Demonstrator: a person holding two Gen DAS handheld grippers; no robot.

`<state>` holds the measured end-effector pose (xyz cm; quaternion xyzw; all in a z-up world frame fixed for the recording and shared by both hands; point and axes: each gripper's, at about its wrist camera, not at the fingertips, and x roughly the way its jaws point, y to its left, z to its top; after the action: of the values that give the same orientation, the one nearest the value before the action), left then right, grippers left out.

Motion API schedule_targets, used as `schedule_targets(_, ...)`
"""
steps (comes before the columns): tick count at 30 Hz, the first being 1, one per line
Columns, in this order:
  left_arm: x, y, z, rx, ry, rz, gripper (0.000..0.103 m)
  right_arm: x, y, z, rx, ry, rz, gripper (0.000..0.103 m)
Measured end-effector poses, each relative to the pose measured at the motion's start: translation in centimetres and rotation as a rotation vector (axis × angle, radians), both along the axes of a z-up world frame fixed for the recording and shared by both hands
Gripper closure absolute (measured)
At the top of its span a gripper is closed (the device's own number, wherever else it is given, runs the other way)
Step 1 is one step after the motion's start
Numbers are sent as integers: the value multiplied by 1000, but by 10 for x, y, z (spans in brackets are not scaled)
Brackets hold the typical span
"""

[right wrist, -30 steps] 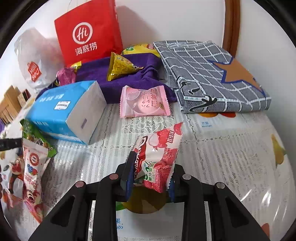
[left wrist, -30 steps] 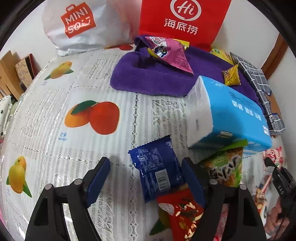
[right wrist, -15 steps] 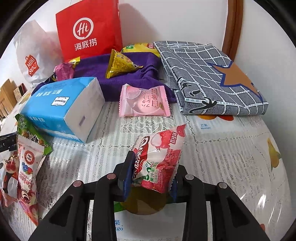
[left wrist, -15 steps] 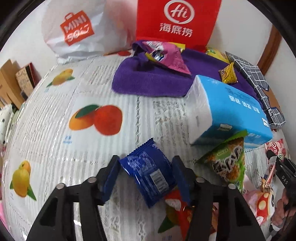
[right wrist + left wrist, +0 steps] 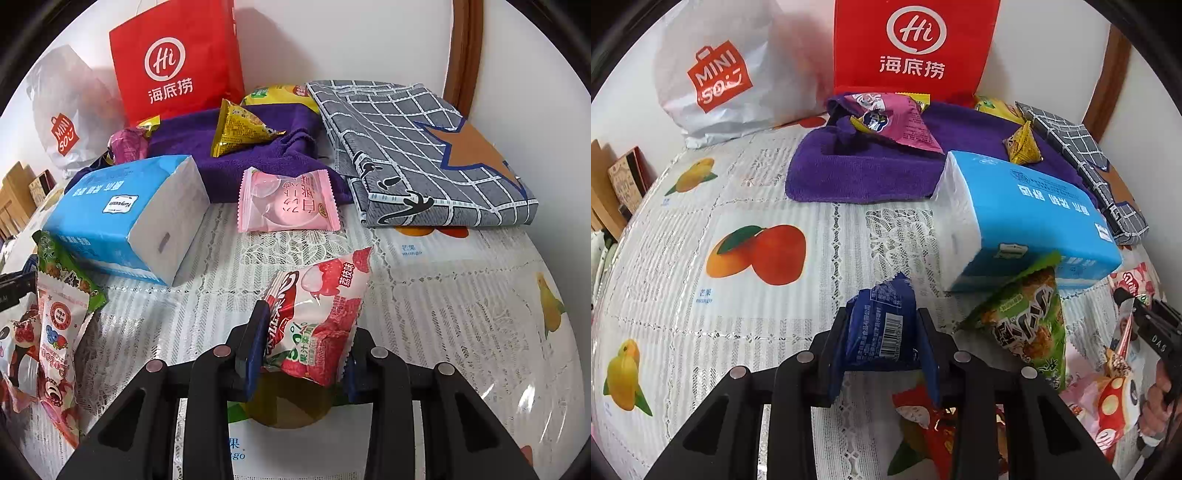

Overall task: Organize snacks
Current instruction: 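Carry the blue packet with the left tool while the right tool carries the lychee bag to the purple towel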

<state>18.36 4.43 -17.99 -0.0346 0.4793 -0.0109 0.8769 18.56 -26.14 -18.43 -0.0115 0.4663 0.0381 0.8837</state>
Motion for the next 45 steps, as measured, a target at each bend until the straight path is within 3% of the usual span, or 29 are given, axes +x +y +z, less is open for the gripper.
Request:
schedule_targets(6,-8,1,-3,-12,-69,39,67,0,-1,0,10,1,1,67)
schedule_targets(19,-7,-4,-4,34,-66,39,69,0,-4,0,23,0,4,66)
schedule_targets(26,-13,6,8,20,-73,72,71,-1,-13,3,72,-1,-14,75)
schedule_targets(34,-17,10,43,-21,-88,70,71,-11,4,41,91,-55,27,75)
schedule_targets(45,-4,-10,96,-76,-127,-4,71,-6,34,98,103,-145,81,75)
